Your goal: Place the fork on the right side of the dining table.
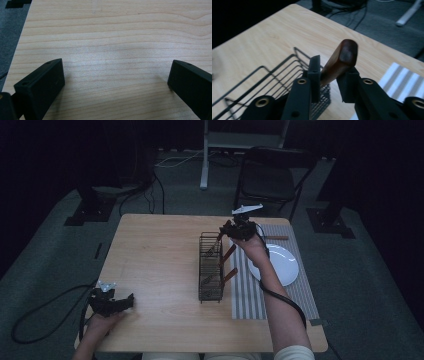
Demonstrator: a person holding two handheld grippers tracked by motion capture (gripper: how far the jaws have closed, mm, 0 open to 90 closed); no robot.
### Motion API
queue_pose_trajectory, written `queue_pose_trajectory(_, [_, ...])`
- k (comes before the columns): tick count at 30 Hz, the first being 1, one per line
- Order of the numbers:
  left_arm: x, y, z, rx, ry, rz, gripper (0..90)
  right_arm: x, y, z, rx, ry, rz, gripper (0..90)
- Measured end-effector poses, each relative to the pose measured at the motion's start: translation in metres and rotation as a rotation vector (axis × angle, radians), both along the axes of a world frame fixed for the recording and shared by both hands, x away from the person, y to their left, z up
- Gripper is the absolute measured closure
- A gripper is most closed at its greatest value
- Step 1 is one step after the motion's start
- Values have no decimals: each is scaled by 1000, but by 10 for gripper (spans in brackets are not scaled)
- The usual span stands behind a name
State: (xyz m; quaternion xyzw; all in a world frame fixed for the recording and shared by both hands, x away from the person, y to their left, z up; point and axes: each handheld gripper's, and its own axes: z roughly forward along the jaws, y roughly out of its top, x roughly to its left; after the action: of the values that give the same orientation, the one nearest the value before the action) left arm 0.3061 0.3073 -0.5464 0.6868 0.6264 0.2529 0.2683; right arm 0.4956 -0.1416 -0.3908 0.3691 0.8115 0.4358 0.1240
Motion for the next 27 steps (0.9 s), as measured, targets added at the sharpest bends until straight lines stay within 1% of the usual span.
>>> queue_pose_trajectory(1, [0,0,0,0,0,0,13,-1,0,0,3,2,14,768])
queue_pose_trajectory(3, [0,0,0,0,0,0,13,-3,-1,1,28,12,44,789])
queue_pose_trajectory(5, [0,0,0,0,0,0,12,-4,-1,1,43,22,61,804])
queue_pose_trajectory(6, [0,0,0,0,0,0,12,-5,-1,1,49,18,67,805])
queue_pose_trajectory(10, [0,0,0,0,0,0,12,-9,0,4,35,9,77,807])
queue_pose_trajectory(13, [0,0,0,0,0,0,13,-12,-2,8,38,-1,73,808])
queue_pose_trajectory(18, [0,0,0,0,0,0,12,-19,-6,19,50,-18,73,808])
queue_pose_trajectory(24, [0,0,0,0,0,0,13,-29,-10,34,46,-48,74,809])
queue_pose_trajectory(27, [0,0,0,1,0,0,13,-35,-13,43,57,-60,76,809])
